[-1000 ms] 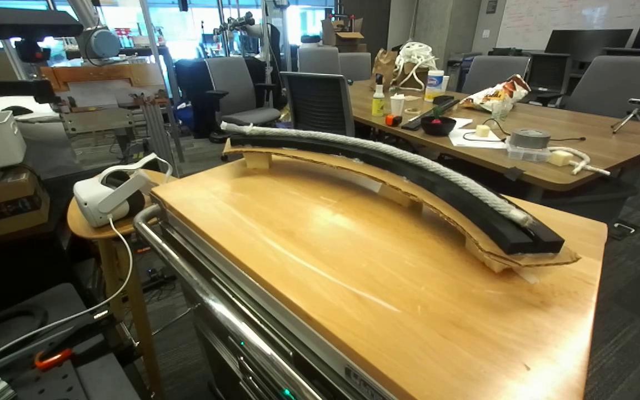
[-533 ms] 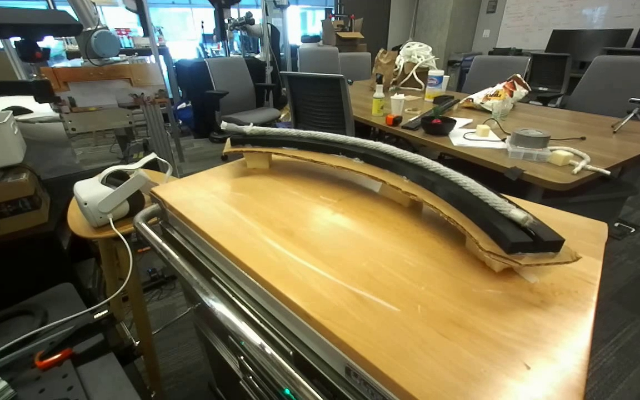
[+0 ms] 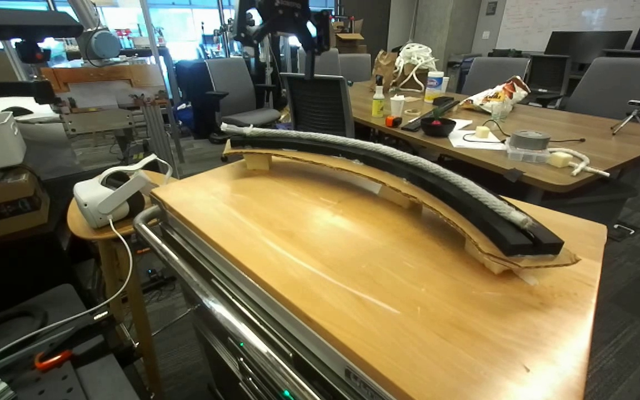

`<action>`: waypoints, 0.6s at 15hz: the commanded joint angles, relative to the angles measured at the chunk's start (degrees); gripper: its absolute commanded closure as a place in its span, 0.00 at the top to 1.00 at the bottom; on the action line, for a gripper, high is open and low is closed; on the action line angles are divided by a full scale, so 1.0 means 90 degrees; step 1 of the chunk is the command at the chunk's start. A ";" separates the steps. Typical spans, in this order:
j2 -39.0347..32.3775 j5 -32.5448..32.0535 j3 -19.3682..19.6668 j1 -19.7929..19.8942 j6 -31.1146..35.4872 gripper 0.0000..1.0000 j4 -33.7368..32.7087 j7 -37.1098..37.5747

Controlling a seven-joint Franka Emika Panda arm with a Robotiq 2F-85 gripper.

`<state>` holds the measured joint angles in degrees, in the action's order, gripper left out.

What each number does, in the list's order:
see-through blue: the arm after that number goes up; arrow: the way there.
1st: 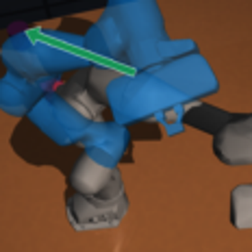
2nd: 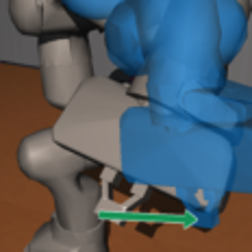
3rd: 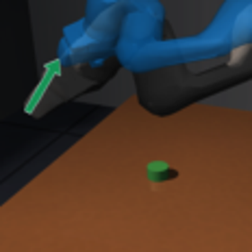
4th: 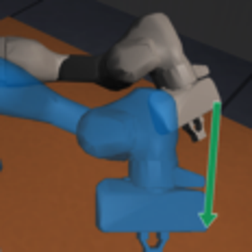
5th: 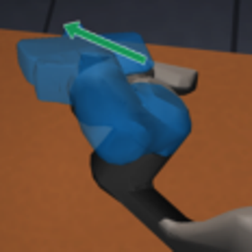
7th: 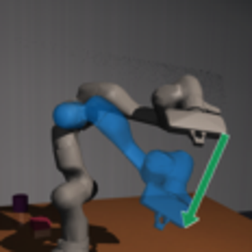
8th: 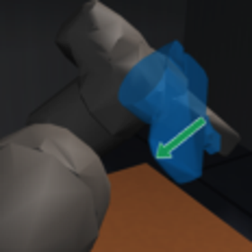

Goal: Remove the rope from the platform

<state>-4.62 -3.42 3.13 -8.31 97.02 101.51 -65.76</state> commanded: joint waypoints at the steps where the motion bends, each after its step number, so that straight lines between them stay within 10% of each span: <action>1: -0.0670 0.0496 -0.0243 0.0472 -0.0289 1.00 -0.1223 0.0068; 9: -0.0378 -0.0690 -0.0423 0.0675 0.0521 1.00 -0.0385 -0.1058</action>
<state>-9.96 -5.49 0.50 -4.06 97.45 96.06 -69.04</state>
